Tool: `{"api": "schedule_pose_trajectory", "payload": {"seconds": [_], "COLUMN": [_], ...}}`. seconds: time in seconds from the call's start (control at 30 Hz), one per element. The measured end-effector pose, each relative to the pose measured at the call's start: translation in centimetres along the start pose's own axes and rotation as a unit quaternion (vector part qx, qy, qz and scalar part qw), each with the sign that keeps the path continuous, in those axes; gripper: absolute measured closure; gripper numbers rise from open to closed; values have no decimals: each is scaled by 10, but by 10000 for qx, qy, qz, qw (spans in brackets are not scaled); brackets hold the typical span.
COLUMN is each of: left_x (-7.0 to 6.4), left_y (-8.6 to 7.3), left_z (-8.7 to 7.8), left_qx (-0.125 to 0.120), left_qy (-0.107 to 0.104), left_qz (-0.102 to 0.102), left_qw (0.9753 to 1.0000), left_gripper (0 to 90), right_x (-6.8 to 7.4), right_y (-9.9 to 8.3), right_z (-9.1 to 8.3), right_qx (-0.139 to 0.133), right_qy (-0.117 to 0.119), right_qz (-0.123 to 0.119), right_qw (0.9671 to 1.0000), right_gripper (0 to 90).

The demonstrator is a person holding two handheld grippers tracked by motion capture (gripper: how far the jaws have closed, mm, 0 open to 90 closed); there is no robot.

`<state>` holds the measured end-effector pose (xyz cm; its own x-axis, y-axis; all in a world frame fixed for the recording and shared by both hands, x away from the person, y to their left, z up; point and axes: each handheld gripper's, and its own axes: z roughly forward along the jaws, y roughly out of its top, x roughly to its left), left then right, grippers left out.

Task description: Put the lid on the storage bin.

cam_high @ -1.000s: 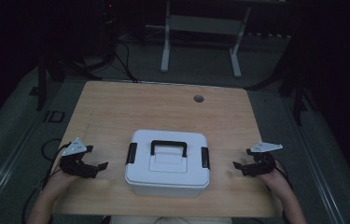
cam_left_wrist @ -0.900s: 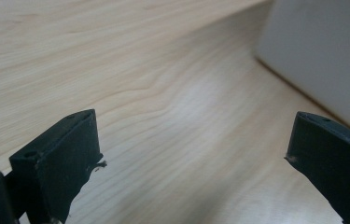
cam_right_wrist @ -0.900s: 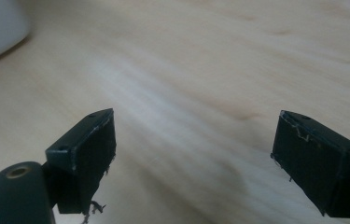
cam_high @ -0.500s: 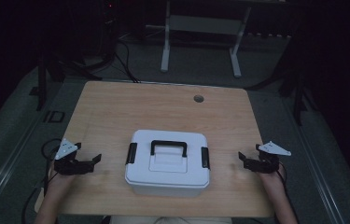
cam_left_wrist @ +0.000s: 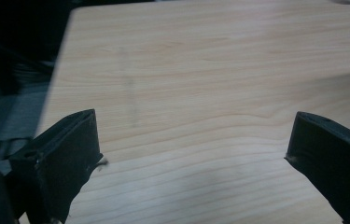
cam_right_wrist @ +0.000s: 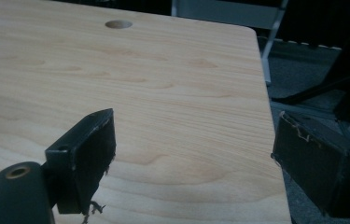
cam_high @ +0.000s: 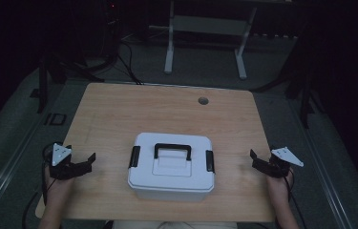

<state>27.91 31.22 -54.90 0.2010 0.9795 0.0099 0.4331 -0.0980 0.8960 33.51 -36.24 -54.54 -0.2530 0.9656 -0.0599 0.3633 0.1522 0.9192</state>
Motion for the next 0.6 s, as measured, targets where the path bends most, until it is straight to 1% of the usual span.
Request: {"api": "schedule_pose_trajectory", "payload": {"seconds": [0.03,0.07,0.13,0.17,0.2,0.23,0.27,0.3,0.37,0.4,0.47,0.5,0.53,0.57,0.6], "left_x": [0,0,1,2,3,3,3,3,0,0,-2,-3,-4,-4,-5], "left_y": [-1,-2,-3,-4,-4,-5,-6,-6,-9,-9,-10,-10,-10,-11,-11], "left_z": [-1,-2,-3,-5,-6,-7,-8,-9,-10,-10,-10,-10,-10,-9,-9], "left_qx": [-36,-79,-148,-230,-240,-321,-337,-327,-396,-388,-452,-472,-489,-470,-468], "left_qy": [99,249,472,594,644,685,732,781,898,896,992,979,1041,1049,1060], "left_qz": [-21,-20,-55,-110,-150,-194,-198,-190,-89,-60,-13,6,20,43,91], "left_qw": [9999,9997,9988,9979,9975,9969,9966,9962,9951,9952,9940,9941,9934,9934,9932], "left_gripper": [25,25,25,25,25,25,25,25,25,25,25,25,25,25,25], "right_x": [0,0,0,1,2,3,3,4,4,3,3,2,2,1,0], "right_y": [0,-1,-2,-2,-2,-3,-4,-4,-4,-4,-5,-4,-4,-5,-5], "right_z": [0,0,-1,0,-1,-1,-1,-1,-2,-3,-4,-5,-5,-4,-4], "right_qx": [-32,-30,-107,-97,-129,-166,-177,-189,-293,-334,-447,-500,-503,-465,-454], "right_qy": [-109,-145,-259,-266,-309,-343,-368,-385,-459,-464,-564,-570,-599,-651,-629], "right_qz": [19,32,57,49,16,-24,-82,-84,-37,-38,-25,-24,-15,32,62], "right_qw": [9999,9999,9996,9996,9994,9993,9991,9990,9985,9984,9974,9971,9969,9968,9970], "right_gripper": [130,129,129,129,129,129,125,124,124,124,122,121,121,122,122]}}
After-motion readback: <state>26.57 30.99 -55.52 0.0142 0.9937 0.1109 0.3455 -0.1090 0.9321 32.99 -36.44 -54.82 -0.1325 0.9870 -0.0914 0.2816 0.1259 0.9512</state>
